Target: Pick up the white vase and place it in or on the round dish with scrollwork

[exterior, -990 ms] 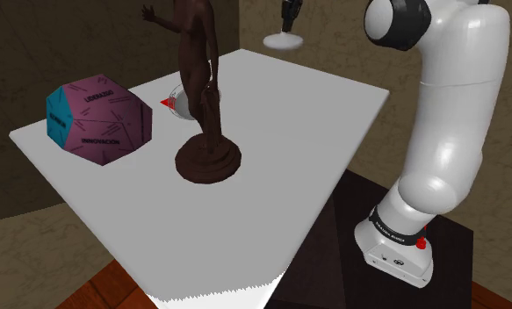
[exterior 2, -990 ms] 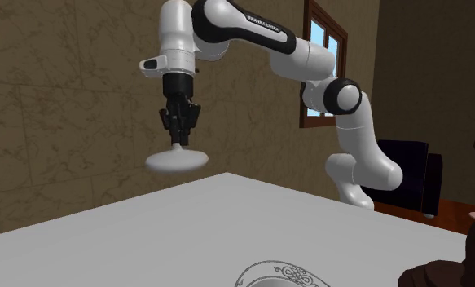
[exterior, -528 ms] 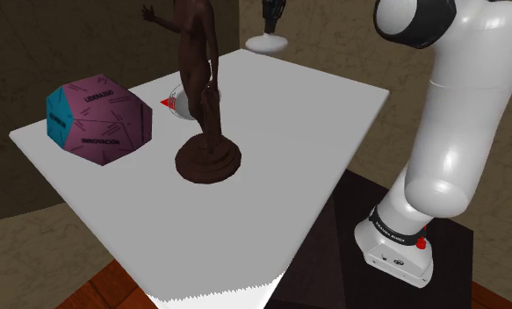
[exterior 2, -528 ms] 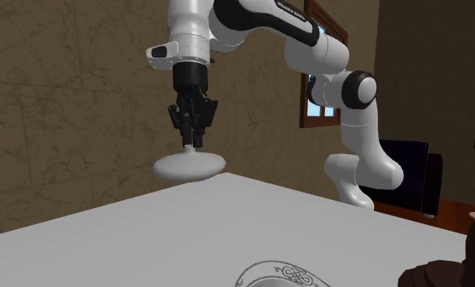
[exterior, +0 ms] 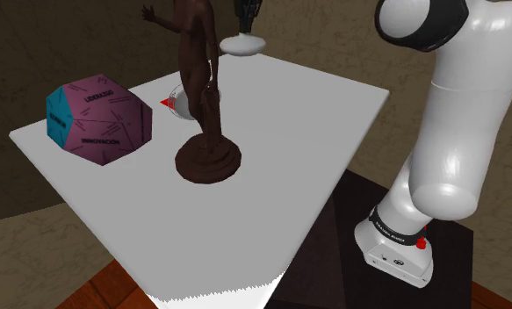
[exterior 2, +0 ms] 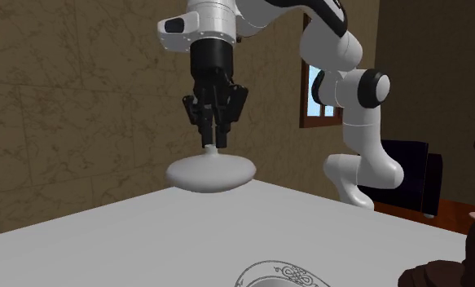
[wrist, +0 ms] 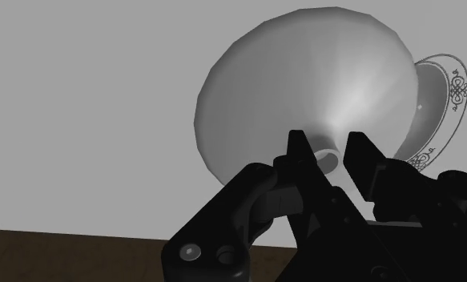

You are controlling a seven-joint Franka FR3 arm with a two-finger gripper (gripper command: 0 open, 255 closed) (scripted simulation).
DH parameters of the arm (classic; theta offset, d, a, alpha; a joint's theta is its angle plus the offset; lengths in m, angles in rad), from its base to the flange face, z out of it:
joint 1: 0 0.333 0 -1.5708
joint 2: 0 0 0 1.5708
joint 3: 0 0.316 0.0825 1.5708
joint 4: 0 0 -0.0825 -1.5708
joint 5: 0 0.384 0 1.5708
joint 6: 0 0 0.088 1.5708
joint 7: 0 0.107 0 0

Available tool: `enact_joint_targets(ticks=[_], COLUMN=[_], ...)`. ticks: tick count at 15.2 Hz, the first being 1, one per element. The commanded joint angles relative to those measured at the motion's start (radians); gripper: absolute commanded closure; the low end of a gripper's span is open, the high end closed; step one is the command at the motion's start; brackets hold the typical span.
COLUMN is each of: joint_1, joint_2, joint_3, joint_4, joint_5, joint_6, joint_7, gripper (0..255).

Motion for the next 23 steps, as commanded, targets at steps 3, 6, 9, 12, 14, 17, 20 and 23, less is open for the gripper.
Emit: enact_joint_targets(ticks=[3,6,9,12,14,17,20,23], joint_1=[0.056,0.092,0.125,0.151,0.157,0.182,0.199,0.21], joint_2=[0.02,0.052,0.101,0.174,0.224,0.165,0.126,0.097], joint_3=[0.028,0.049,0.068,0.087,0.096,0.091,0.089,0.088], joint_4=[0.038,0.095,0.178,0.304,0.39,0.248,0.143,0.057], joint_5=[-0.006,-0.005,-0.001,0.009,0.016,0.0,-0.011,-0.019], joint_6=[-0.005,-0.022,-0.049,-0.094,-0.127,-0.045,0.021,0.078], joint_7=[0.088,0.153,0.216,0.28,0.312,0.303,0.297,0.292], gripper=[255,255,255,255,255,255,255,255])
